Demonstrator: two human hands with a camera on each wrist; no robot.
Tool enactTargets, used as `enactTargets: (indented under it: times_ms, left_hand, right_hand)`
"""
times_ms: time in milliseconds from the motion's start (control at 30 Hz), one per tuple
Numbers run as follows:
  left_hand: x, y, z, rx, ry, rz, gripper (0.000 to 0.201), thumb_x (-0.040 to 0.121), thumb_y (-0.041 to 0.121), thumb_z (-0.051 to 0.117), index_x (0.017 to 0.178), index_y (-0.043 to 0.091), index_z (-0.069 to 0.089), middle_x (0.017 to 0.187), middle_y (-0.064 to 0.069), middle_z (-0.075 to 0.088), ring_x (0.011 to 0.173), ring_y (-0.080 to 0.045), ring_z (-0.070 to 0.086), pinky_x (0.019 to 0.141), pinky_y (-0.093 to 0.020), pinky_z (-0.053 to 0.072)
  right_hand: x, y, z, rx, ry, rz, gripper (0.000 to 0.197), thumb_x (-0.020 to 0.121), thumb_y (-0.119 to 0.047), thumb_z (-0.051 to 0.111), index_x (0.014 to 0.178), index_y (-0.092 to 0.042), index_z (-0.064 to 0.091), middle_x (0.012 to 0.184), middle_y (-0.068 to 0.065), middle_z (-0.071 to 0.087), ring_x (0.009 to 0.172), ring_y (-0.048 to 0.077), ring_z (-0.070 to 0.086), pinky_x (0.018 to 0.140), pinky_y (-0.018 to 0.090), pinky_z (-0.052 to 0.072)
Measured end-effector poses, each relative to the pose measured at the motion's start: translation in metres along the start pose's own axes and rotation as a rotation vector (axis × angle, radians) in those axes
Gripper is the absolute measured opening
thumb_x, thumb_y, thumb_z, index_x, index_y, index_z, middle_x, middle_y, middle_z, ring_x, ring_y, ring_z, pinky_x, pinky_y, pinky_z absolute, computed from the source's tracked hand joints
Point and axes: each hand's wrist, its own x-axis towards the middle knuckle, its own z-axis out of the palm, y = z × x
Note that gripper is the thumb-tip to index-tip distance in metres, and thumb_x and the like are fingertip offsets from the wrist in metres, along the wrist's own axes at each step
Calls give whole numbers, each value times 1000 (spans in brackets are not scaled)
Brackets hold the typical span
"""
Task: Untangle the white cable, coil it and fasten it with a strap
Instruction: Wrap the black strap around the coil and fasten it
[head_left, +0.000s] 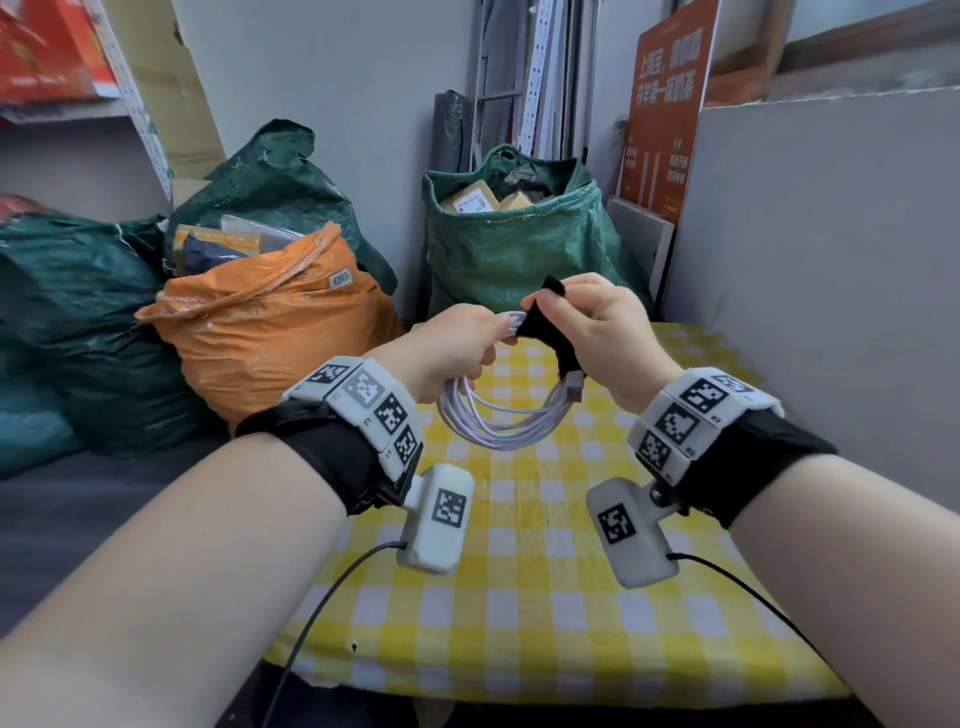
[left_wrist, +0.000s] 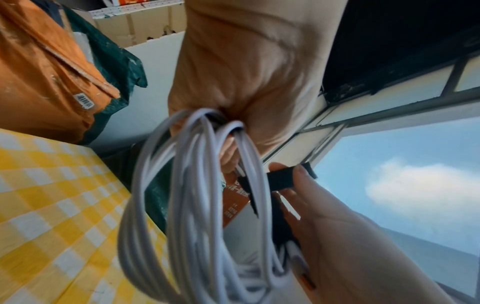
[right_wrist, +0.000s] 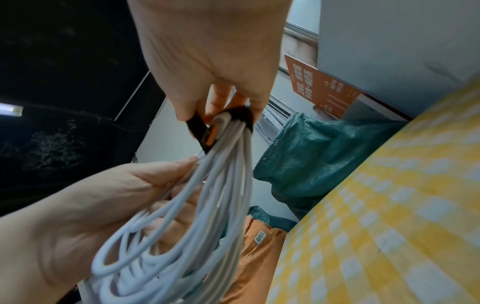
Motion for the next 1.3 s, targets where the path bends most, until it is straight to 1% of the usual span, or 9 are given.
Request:
enactTargets:
  times_ms: [200, 267, 333, 467, 567, 800, 1000, 1100, 1300]
  left_hand:
    - [6, -5, 12, 81, 68, 119, 28, 102, 27, 35, 80, 14, 45, 63, 1, 35, 50, -14, 28, 48, -28, 26]
    - [7, -7, 15, 42, 59, 132, 26, 102, 28, 35, 81, 17, 46, 64, 1, 35, 50, -14, 28, 46, -25, 27]
    - [8, -7, 17, 5, 48, 140, 25, 102, 27, 34, 83, 17, 47, 64, 1, 34, 50, -14, 27, 45, -24, 27]
    - [13, -4, 20, -65, 35, 142, 25, 103, 26, 34, 99, 9, 52, 65, 1, 34, 46, -10, 27, 41, -21, 27]
    - [18, -3, 24, -124, 18, 143, 24, 103, 25, 34, 99, 9, 51, 64, 2, 34, 36, -3, 28, 38, -18, 27]
    - [31, 4, 36, -289, -55, 128, 25, 104, 26, 32, 85, 15, 45, 61, 3, 25, 36, -3, 19, 36, -15, 21]
    - [43, -5, 52, -368, -65, 25, 24, 103, 26, 35, 97, 9, 50, 64, 1, 34, 46, -9, 29, 39, -16, 29]
    - [53, -17, 55, -502, 14, -92, 25, 102, 28, 40, 88, 10, 50, 64, -1, 32, 44, -11, 29, 41, -17, 30]
    - [71, -37, 52, -628, 104, -318, 21, 99, 14, 44, 108, -1, 55, 77, -9, 50, 53, -23, 54, 55, -36, 46]
  right_hand:
    - [5, 14, -4, 244, 76, 370, 27, 90, -18, 59, 82, 5, 68, 77, 15, 62, 58, 25, 61, 70, 47, 56]
    - [6, 15, -7, 289, 56, 444, 27, 89, -13, 60, 96, 13, 63, 82, 16, 62, 57, 26, 62, 71, 45, 56]
    - [6, 16, -12, 364, 67, 437, 18, 88, -10, 62, 104, 0, 64, 89, 15, 64, 61, 28, 63, 70, 42, 57]
    - [5, 13, -16, 349, 106, 370, 6, 89, -9, 61, 88, -9, 67, 83, 19, 65, 64, 31, 63, 67, 42, 56]
    - [8, 18, -19, 253, 95, 398, 27, 93, -18, 55, 70, -6, 64, 71, 19, 63, 59, 29, 61, 64, 40, 53]
    - [4, 22, -37, 147, -64, 422, 47, 97, -42, 46, 76, -4, 64, 69, 8, 62, 46, 16, 54, 40, 17, 41]
    - [6, 39, -39, 129, -56, 501, 46, 96, -43, 46, 89, -3, 67, 77, 8, 65, 49, 15, 56, 43, 19, 46]
    - [4, 51, -36, 152, -143, 638, 41, 94, -48, 48, 101, -10, 62, 84, 8, 64, 60, 21, 61, 62, 33, 58]
    - [9, 79, -25, 135, -123, 739, 37, 84, -3, 62, 116, -10, 46, 99, 18, 61, 61, 25, 64, 70, 44, 59]
